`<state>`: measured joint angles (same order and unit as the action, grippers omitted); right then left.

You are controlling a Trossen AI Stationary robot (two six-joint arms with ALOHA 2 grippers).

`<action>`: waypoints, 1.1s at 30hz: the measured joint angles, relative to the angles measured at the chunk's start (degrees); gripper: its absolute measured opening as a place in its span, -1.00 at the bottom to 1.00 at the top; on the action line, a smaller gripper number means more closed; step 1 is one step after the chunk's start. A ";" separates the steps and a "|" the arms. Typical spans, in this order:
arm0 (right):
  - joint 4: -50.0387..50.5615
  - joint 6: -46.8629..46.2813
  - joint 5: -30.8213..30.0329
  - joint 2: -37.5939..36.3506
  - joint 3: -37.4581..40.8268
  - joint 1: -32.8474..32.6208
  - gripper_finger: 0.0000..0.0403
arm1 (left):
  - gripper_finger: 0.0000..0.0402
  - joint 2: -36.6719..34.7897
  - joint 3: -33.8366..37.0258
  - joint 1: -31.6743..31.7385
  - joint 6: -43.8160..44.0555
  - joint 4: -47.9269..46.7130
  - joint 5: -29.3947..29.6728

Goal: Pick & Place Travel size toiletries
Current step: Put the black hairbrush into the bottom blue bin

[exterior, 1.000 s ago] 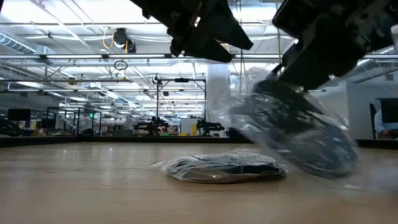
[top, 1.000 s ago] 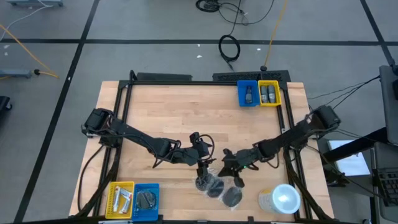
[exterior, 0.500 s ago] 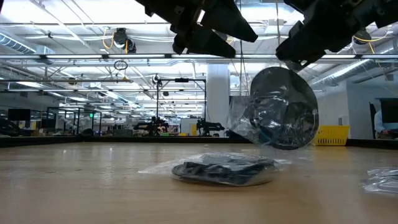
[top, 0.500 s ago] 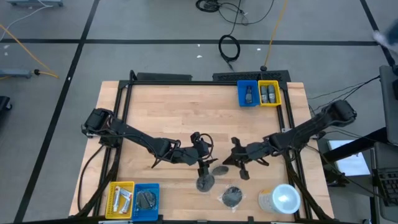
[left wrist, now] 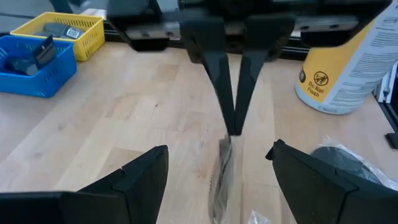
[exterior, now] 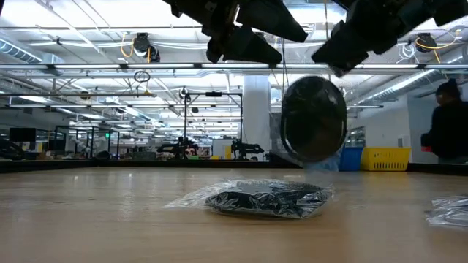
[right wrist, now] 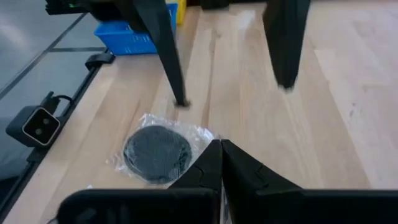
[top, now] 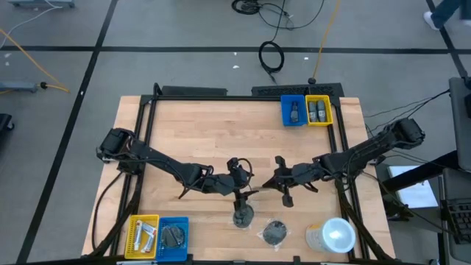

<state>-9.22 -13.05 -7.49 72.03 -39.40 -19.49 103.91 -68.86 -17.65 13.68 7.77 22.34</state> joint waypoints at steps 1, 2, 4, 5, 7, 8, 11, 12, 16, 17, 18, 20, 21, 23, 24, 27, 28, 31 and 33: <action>0.52 0.55 -0.02 -0.02 -0.68 0.02 -1.00 | 0.38 0.01 0.00 0.00 0.00 -0.07 -0.01; 1.24 1.09 -0.04 -0.04 -1.41 0.02 -1.00 | 0.39 0.01 0.00 0.02 0.01 -0.10 -0.01; 2.57 2.26 -0.28 -0.04 -2.63 0.04 -1.00 | 0.39 0.01 0.00 0.02 0.02 -0.13 -0.01; 3.01 2.78 -0.30 -0.03 -3.26 0.04 -1.00 | 0.38 0.01 0.00 0.02 0.02 -0.12 -0.01; 4.40 3.82 -0.36 -0.01 -5.01 0.08 -1.00 | 0.39 0.00 0.00 0.02 0.02 -0.13 -0.01; 5.20 4.38 -0.48 -0.03 -5.97 0.09 -1.00 | 0.38 0.01 0.00 0.02 0.02 -0.13 -0.01; 9.33 6.09 -2.06 -0.04 -9.04 0.09 -1.00 | 0.39 0.01 0.00 0.02 0.04 -0.13 -0.01; 10.82 6.53 -3.01 -0.04 -10.00 0.07 -1.00 | 0.38 0.01 0.00 0.02 0.04 -0.15 -0.01; 12.48 8.13 -4.53 -0.04 -12.29 0.09 -1.00 | 0.39 0.01 0.00 0.04 0.04 -0.15 -0.01; 12.93 8.46 -4.64 -0.04 -12.67 0.14 -1.00 | 0.39 0.00 0.00 0.04 0.04 -0.15 -0.01; 13.10 8.93 -4.69 -0.01 -12.98 0.32 -1.00 | 0.39 0.01 0.00 0.04 0.05 -0.15 -0.01; 13.57 9.48 -4.66 0.00 -13.96 0.72 -1.00 | 0.39 0.01 0.00 0.04 0.06 -0.15 -0.01; 14.28 9.70 -4.68 -0.02 -14.62 0.98 -1.00 | 0.39 0.01 0.00 0.04 0.06 -0.15 -0.01; 14.93 10.23 -4.70 -0.04 -15.37 1.46 -1.00 | 0.38 0.01 0.00 0.04 0.06 -0.15 0.01; 15.01 10.54 -4.70 -0.04 -15.51 1.55 -1.00 | 0.38 0.01 0.00 0.04 0.06 -0.15 0.01; 14.72 10.95 -4.58 -0.04 -15.54 1.53 -1.00 | 0.35 0.01 0.00 0.04 0.04 -0.21 0.01; 14.71 10.96 -4.51 -0.04 -15.54 1.53 -1.00 | 0.31 0.01 0.00 0.04 0.04 -0.21 0.01; 14.75 10.96 -4.52 -0.04 -15.54 1.53 -1.00 | 0.07 0.01 0.00 0.04 -0.22 -0.27 -0.03; 14.75 10.98 -4.52 -0.04 -15.54 1.53 -1.00 | -0.18 0.01 0.00 0.07 -0.51 -0.34 -1.29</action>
<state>5.53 -2.07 -12.01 71.99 -54.94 -17.96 103.92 -68.86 -17.58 13.17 7.42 21.05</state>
